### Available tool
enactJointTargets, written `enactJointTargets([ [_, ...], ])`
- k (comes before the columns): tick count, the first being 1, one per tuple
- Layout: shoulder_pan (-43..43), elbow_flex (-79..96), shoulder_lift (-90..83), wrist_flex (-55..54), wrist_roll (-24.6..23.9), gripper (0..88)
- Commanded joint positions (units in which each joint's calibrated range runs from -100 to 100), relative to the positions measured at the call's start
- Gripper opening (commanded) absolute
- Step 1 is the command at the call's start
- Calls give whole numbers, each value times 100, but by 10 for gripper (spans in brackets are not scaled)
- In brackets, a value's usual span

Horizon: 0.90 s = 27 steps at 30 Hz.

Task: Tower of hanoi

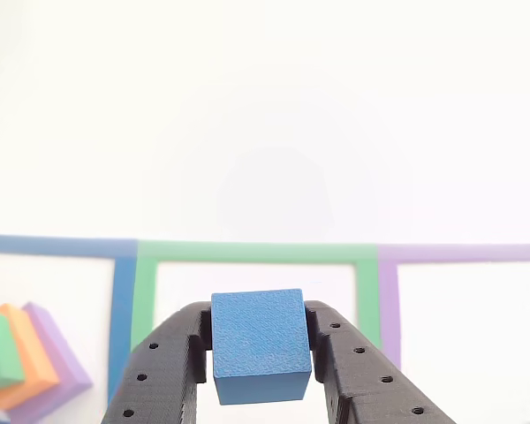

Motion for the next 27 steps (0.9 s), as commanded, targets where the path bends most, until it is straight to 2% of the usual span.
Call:
enactJointTargets([
  [1,-129,-2120,-518,2604,0,27],
  [10,-526,-5382,-558,5995,0,24],
  [16,-793,-5709,-1079,6707,0,23],
  [21,-1044,-5282,-1280,6497,0,23],
  [27,-1281,-3129,-2033,4619,0,22],
])
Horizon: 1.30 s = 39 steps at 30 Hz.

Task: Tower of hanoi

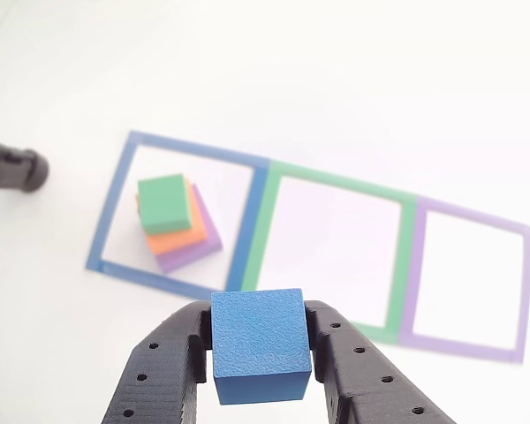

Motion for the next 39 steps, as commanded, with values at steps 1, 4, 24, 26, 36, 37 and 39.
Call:
enactJointTargets([
  [1,-198,1667,-618,-1588,0,22],
  [4,-320,2812,-754,-2705,0,22],
  [24,-991,6192,817,-8670,0,31],
  [26,-1014,6192,1033,-8896,0,31],
  [36,-1067,6174,2059,-10013,0,31],
  [37,-1067,6174,2139,-10102,0,31],
  [39,-1082,6165,2259,-10183,0,31],
])
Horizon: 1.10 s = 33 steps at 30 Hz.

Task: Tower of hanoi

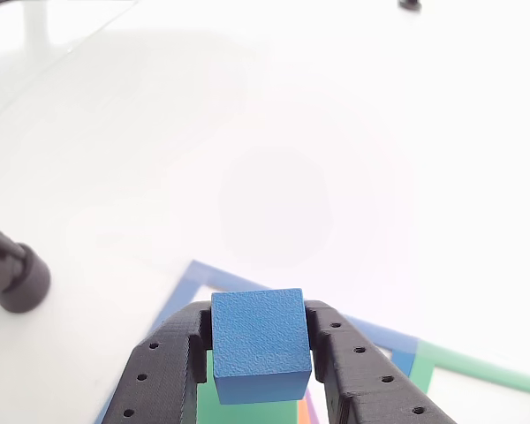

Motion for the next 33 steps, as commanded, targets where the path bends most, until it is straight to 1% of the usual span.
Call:
enactJointTargets([
  [1,-43,-102,120,-328,39,32],
  [5,-66,-75,305,-546,39,32],
  [25,-35,107,617,-951,39,41],
  [29,-20,134,713,-1113,39,93],
  [33,-12,189,793,-1340,39,168],
])
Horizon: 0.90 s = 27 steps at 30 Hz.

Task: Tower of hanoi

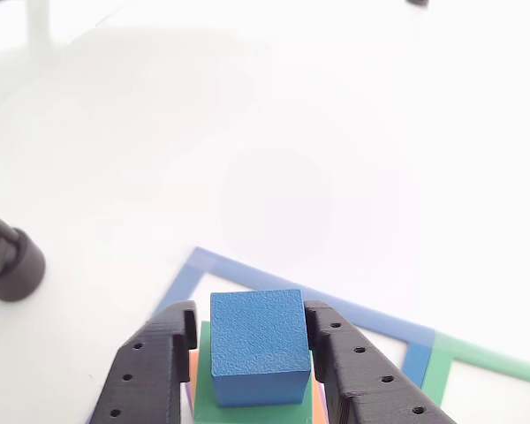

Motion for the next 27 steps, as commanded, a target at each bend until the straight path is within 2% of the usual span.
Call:
enactJointTargets([
  [1,22,6,-18,-337,39,178],
  [8,-9,-21,-58,-450,39,241],
  [12,-9,-94,-435,-223,39,243],
  [19,98,-1566,-1396,2391,39,214],
  [25,281,-3892,-1805,5353,39,58],
  [27,342,-4619,-1877,6025,39,8],
])
